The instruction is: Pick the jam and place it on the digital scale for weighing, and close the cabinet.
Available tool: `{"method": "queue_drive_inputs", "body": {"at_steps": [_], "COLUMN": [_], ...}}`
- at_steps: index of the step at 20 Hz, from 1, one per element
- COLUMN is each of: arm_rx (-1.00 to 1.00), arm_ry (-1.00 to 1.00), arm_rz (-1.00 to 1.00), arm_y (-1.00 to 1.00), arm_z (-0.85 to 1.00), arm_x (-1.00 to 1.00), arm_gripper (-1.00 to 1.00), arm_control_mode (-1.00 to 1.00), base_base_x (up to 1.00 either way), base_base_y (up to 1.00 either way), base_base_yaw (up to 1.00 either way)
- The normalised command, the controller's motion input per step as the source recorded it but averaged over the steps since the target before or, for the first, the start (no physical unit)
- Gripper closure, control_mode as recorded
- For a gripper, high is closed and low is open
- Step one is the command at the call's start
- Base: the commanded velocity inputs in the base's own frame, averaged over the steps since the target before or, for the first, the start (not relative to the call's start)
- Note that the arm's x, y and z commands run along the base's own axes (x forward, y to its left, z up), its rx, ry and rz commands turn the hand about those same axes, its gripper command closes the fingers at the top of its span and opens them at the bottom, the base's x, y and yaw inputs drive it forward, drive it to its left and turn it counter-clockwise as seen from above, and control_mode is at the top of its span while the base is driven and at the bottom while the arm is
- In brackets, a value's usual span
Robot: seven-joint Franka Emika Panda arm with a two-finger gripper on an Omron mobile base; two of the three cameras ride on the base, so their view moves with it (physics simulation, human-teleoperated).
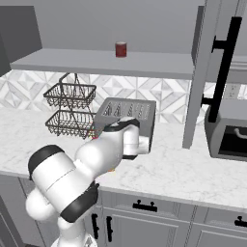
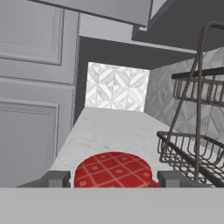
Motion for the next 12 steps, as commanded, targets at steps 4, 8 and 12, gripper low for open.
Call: {"method": "queue_drive_inputs", "body": {"at_steps": [4, 8, 12], "arm_rx": [0.00, 0.00, 0.00], "arm_ry": [0.00, 0.00, 0.00], "arm_rz": [0.00, 0.00, 0.00], "arm_y": [0.00, 0.00, 0.00], "arm_z": [-0.43, -0.35, -0.26], "arm_x": [0.16, 0.21, 0.26], "arm_gripper": [1.00, 1.00, 1.00], "arm_control_mode": [-1.00, -1.00, -1.00], "base_base_x": [0.00, 0.00, 0.00], "base_base_y": [0.00, 0.00, 0.00], "base_base_yaw": [0.00, 0.00, 0.00]}}
